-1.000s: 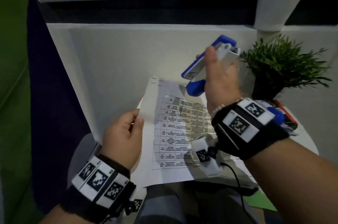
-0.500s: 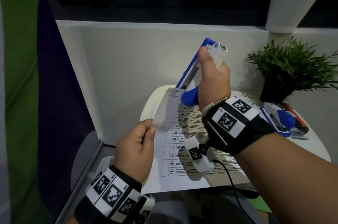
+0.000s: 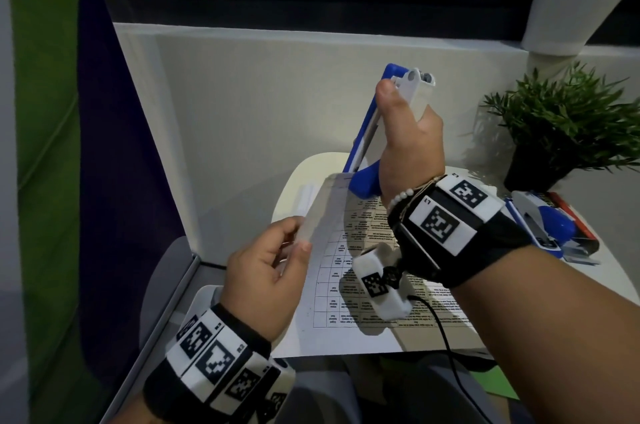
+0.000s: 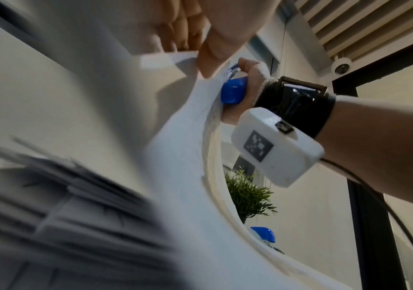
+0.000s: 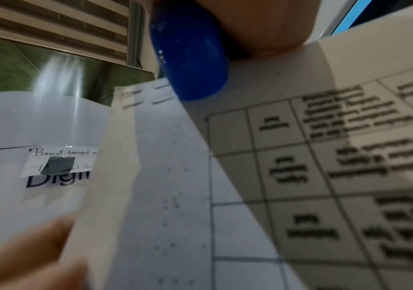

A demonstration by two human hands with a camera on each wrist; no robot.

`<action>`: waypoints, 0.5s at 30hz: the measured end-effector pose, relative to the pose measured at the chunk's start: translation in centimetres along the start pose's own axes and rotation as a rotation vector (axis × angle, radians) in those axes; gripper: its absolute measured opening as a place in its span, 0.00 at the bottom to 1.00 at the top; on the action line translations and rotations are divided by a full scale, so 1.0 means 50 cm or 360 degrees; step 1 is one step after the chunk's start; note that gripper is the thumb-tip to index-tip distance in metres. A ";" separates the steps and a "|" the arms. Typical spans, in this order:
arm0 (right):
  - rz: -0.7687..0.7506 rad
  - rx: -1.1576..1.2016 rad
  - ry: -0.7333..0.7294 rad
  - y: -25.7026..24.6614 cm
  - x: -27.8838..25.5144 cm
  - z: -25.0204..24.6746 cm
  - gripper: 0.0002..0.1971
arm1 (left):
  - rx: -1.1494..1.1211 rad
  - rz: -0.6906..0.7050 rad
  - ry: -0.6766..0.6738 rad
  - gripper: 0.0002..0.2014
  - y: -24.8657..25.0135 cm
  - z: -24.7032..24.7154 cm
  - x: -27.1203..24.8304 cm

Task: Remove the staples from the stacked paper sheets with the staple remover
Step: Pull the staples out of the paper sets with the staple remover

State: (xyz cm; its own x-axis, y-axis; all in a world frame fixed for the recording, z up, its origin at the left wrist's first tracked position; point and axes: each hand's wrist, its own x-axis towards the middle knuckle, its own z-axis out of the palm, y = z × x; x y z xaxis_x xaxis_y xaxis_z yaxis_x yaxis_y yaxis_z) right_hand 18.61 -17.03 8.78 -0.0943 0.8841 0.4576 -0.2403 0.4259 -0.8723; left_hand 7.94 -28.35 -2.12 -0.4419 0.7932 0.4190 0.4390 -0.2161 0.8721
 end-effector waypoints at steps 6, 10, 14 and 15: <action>0.0133 0.0020 -0.0158 0.023 -0.013 0.008 0.10 | -0.0125 -0.0138 -0.0062 0.21 -0.003 0.003 0.018; 0.0173 -0.0055 0.0095 0.026 -0.011 -0.023 0.13 | -0.0226 -0.0355 0.0042 0.25 -0.019 -0.009 0.028; 0.0394 -0.0230 0.0214 0.056 -0.019 -0.082 0.11 | -0.0071 -0.0251 0.0158 0.24 -0.034 -0.018 0.034; 0.0467 -0.0315 0.0214 0.073 -0.027 -0.097 0.13 | 0.0003 -0.0187 0.0160 0.24 -0.038 -0.020 0.034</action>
State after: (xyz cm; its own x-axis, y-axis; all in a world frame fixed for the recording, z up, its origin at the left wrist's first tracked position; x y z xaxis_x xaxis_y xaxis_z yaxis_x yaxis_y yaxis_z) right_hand 22.53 -15.75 4.14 -0.0007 0.9858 0.1680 -0.0295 0.1679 -0.9854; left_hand 5.58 -27.17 -2.83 -0.5665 0.7519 0.3373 0.3809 -0.1241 0.9162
